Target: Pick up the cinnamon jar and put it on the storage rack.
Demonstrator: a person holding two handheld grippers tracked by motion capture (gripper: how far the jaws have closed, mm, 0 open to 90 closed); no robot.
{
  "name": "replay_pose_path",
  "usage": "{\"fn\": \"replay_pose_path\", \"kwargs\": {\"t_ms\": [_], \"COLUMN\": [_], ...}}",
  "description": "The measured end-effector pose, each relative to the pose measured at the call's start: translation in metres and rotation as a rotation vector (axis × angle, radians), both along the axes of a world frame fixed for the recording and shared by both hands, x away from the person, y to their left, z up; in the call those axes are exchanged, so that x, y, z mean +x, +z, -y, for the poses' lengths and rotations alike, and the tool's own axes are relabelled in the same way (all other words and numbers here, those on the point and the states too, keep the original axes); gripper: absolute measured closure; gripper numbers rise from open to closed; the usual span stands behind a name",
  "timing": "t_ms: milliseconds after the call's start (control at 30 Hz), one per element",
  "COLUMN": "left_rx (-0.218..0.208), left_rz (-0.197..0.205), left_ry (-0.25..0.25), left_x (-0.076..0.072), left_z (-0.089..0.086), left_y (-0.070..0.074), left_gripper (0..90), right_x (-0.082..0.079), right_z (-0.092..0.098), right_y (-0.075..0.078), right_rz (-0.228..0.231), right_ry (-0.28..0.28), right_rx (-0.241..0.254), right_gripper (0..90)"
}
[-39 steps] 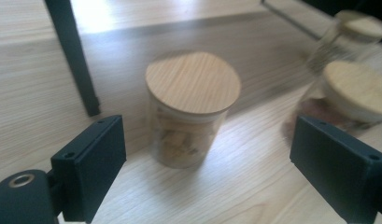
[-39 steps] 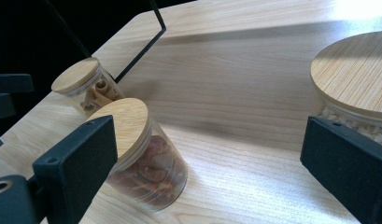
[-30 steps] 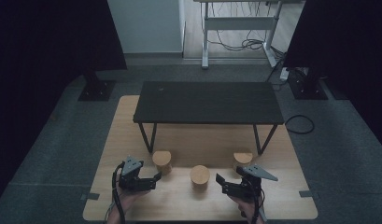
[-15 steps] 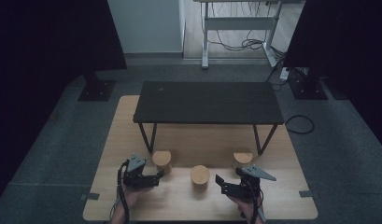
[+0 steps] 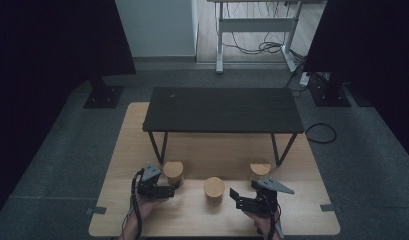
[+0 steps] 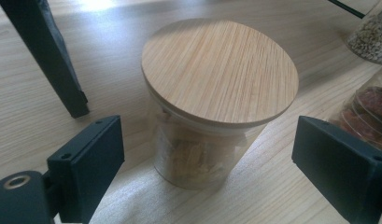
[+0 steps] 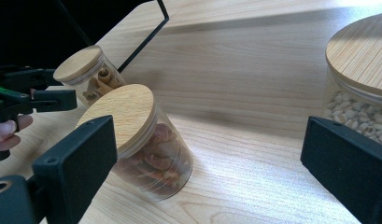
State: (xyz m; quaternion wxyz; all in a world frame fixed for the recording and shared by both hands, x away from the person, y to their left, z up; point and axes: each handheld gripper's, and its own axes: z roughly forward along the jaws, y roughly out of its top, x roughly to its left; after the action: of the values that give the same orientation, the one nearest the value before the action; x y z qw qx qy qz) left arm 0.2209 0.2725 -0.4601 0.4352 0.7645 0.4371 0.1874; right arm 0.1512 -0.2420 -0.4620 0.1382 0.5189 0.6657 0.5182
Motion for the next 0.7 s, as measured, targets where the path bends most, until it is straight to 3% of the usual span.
{"fn": "replay_pose_path", "kwargs": {"t_ms": [467,700], "left_rx": [0.017,0.032], "left_rz": [0.024,0.016], "left_ry": [0.004,0.0], "left_x": [0.007,0.016], "left_z": [0.01,0.015], "left_y": [-0.002,-0.004], "left_gripper": [8.5,8.5], "right_x": [-0.002,-0.003], "right_z": [-0.001,0.002], "right_y": [0.001,0.002], "right_rz": [0.003,0.005], "right_ry": [0.019,0.023], "right_rx": [0.001,0.007], "right_gripper": [2.8,2.9]}}
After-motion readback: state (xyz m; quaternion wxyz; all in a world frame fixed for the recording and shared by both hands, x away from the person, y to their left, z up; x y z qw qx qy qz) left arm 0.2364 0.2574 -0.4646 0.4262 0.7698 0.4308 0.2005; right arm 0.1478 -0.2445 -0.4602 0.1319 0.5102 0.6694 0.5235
